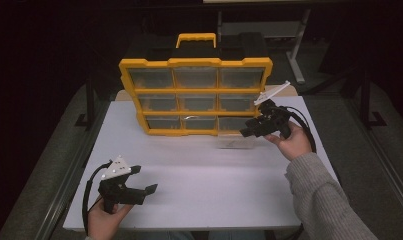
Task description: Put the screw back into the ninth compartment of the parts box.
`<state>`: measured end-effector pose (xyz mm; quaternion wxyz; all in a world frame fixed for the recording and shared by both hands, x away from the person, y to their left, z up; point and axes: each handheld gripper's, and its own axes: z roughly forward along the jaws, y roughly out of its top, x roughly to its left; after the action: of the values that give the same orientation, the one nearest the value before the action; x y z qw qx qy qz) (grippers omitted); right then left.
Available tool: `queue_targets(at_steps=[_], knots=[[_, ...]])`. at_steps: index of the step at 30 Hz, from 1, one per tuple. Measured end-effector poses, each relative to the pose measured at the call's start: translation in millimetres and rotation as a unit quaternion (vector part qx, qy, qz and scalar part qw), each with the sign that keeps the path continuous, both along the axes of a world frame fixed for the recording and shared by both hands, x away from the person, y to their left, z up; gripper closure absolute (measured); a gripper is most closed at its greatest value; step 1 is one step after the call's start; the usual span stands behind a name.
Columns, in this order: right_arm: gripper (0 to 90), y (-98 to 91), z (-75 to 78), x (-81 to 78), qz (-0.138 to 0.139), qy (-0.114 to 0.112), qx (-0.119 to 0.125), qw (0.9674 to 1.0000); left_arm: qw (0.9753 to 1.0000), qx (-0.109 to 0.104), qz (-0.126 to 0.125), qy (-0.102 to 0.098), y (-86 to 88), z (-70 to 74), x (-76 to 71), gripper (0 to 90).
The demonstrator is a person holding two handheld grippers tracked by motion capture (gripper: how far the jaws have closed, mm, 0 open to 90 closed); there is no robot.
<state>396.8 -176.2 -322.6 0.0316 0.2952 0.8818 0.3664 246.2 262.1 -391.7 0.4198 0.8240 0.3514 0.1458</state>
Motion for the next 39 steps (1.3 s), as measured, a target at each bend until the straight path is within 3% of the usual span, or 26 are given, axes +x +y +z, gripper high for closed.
queue_targets(at_steps=[8,12,27,39], knots=[[45.9,-16.2,-2.7,-12.8,-0.015,-0.004,0.002,0.9999,1.0000,-0.002,0.003,0.000,0.2,0.3,0.2,14.2],[41.6,-22.3,-10.7,-21.5,-0.024,-0.014,-0.005,0.9996,1.0000,-0.001,0.004,0.000,0.2,-0.1,0.4,14.2],[33.9,-37.9,-33.4,-38.8,-0.044,-0.013,0.006,0.9990,1.0000,-0.003,0.005,0.001,0.7,-0.6,0.7,14.2],[29.3,-50.7,-52.8,-54.3,-0.069,-0.013,0.000,0.9975,1.0000,-0.001,0.005,0.006,1.3,-1.3,0.9,14.2]])
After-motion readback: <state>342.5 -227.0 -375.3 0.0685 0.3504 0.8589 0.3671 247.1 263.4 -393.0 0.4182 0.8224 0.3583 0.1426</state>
